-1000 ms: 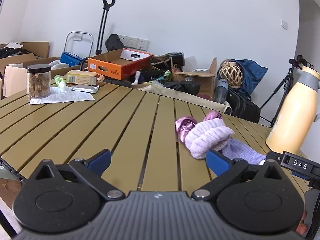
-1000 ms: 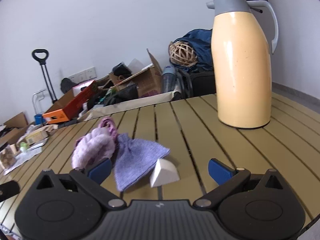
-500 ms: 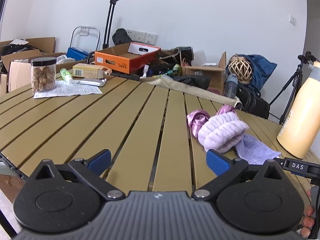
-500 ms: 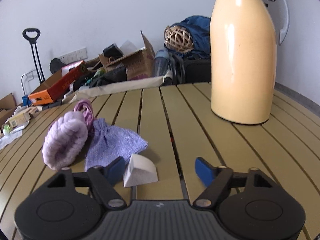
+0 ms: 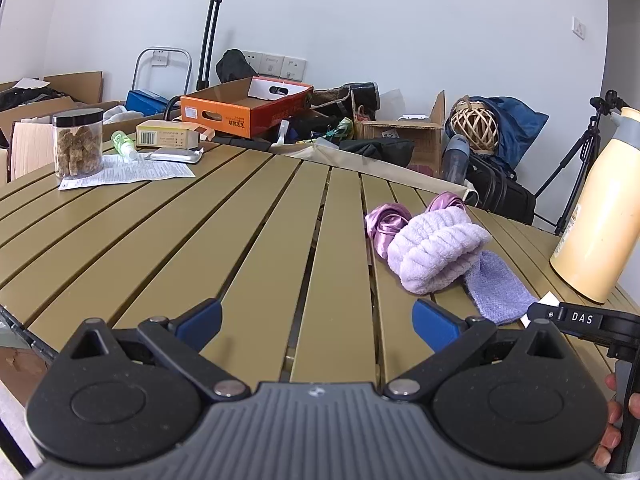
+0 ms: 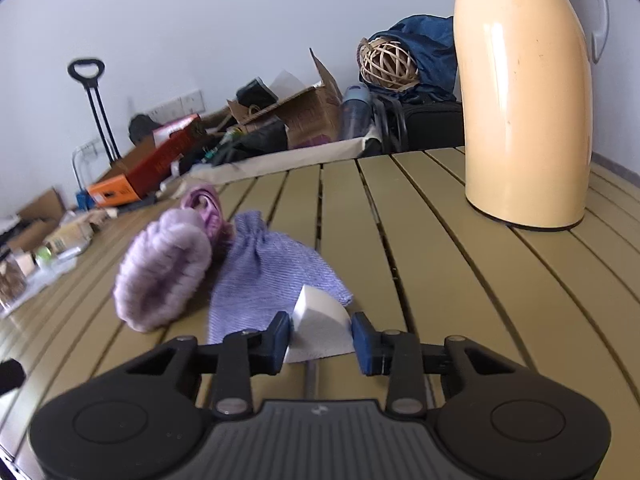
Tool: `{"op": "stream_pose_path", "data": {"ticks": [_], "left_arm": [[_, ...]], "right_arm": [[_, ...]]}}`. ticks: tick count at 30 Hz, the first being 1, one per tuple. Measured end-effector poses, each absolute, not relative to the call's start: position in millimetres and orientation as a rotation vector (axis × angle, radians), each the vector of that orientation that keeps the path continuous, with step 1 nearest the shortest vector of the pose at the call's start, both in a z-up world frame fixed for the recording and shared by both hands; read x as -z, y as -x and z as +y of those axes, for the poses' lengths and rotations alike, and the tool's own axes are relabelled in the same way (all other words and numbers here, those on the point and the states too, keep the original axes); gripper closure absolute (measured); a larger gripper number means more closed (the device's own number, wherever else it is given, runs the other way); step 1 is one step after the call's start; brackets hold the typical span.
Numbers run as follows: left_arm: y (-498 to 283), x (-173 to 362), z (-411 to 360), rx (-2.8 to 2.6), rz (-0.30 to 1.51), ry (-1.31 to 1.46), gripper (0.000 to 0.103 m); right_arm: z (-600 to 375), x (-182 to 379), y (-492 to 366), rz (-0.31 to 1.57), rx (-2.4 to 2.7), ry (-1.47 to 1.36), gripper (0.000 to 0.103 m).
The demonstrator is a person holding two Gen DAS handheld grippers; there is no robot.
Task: Collect trash
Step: 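Close right gripper on the white triangular sponge, then close left gripper on the lilac towel while right gripper holds the sponge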
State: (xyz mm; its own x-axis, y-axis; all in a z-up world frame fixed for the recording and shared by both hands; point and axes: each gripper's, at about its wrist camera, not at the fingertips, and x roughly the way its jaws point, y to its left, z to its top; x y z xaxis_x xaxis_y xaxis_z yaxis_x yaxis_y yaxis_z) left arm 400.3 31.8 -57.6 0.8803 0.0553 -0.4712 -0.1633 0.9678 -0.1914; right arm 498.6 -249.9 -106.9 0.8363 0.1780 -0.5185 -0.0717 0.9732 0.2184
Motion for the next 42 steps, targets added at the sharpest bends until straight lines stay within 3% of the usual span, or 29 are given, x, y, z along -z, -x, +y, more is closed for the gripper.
{"op": "stream_pose_path", "data": {"ticks": [15, 25, 42], "left_arm": [[-389, 43, 36, -0.069, 0.460, 0.231, 0.000], [-383, 45, 24, -0.034, 0.464, 0.210, 0.000], [-367, 61, -14, 0.020, 0.426, 0.152, 0.000]], "right_arm": [[-253, 66, -424, 0.413, -0.016, -0.213, 0.073], [-281, 74, -364, 0.381, 0.094, -0.269, 0.073], [-325, 77, -371, 0.366, 0.118, -0.321, 0.073]]}}
